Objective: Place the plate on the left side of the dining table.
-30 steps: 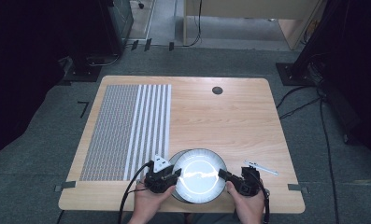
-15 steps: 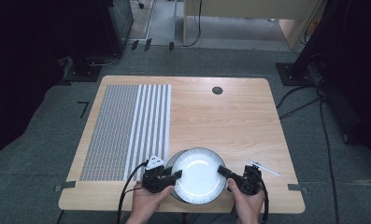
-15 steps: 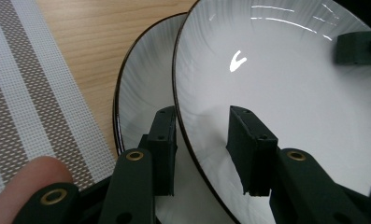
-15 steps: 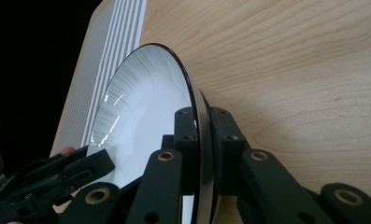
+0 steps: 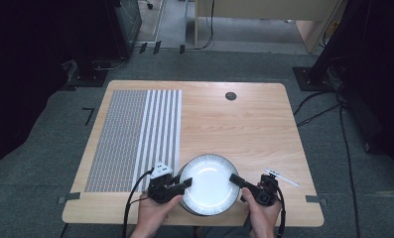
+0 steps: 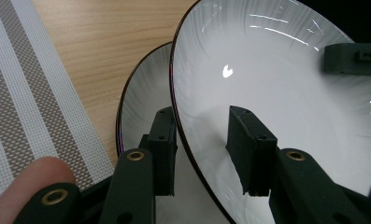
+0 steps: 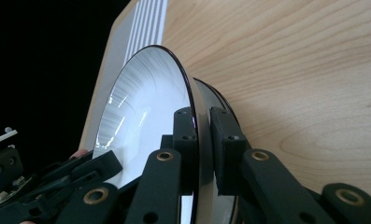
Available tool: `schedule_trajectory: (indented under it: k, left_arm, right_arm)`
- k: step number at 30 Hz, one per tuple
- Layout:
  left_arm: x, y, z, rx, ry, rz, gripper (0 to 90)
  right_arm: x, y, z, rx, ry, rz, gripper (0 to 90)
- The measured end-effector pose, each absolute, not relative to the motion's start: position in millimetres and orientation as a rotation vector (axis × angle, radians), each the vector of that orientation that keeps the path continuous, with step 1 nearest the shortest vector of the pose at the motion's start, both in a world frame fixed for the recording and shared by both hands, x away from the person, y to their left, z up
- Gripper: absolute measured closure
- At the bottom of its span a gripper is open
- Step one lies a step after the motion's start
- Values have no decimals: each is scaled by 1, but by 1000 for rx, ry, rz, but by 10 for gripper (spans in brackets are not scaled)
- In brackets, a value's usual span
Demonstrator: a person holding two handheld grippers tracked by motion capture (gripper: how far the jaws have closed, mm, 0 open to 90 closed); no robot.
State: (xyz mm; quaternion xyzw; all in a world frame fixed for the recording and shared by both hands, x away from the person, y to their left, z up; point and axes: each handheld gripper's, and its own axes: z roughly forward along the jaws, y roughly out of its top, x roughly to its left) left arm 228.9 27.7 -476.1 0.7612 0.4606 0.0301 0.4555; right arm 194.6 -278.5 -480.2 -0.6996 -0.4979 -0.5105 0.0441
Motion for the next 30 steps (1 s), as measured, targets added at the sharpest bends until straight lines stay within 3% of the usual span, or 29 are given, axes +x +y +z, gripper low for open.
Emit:
schedule_trajectory:
  k: [13,30]
  left_arm:
    - [245,52,-450,1820,1150,89,699]
    - [267,106,-432,1775,1236,158,720]
  right_arm:
    - [211,-261,-462,-2091,-1513,-1615,827]
    - [258,-208,-448,-2026,-1588,-1580,836]
